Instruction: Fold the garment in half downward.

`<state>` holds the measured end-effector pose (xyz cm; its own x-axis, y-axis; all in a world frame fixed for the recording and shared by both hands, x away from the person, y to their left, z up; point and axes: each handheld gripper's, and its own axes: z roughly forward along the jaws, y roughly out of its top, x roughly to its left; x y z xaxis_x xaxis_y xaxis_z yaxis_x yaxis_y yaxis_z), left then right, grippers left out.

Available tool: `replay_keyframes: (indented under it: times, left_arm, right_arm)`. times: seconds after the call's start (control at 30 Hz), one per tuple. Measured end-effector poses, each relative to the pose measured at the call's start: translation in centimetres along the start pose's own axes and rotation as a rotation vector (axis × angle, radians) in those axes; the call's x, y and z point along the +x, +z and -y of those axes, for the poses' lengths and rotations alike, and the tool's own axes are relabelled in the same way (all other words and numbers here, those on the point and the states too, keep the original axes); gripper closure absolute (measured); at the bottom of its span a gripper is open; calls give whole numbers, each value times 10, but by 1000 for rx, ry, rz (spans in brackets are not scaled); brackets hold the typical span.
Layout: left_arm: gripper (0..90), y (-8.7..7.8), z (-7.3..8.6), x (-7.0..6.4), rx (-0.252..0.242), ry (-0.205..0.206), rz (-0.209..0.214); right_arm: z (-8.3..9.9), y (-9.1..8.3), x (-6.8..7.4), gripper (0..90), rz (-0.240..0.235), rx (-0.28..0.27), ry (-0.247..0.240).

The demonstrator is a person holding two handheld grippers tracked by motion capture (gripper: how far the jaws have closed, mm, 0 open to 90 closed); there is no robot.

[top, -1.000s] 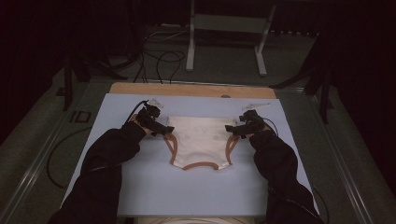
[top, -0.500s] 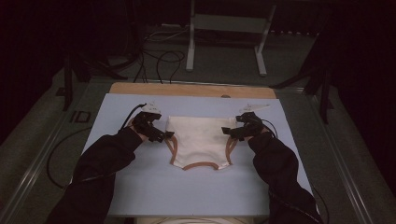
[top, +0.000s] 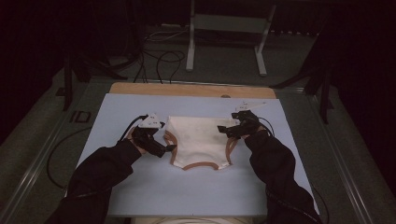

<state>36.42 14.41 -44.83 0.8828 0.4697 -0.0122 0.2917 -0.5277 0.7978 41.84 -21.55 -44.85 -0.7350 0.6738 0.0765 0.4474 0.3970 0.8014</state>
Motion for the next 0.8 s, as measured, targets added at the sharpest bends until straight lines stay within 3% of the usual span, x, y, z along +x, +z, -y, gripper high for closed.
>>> replay_keyframes:
  times: [0.13, 0.33, 0.63, 0.8]
  left_arm:
    - [0, 0, 5, -12, -6, 27, 17]
    - [0, 3, 13, -24, -20, 28, 32]
    - [0, 10, 21, -26, -43, 17, 52]
    - [0, 14, 25, -30, -34, 33, 68]
  right_arm:
    - [-7, 1, 3, 102, -8, -13, -21]
    - [-17, 5, 11, 102, -27, -17, -51]
    - [-28, 20, 19, 102, -52, -8, -70]
    - [-34, 29, 22, 102, -69, -2, -72]
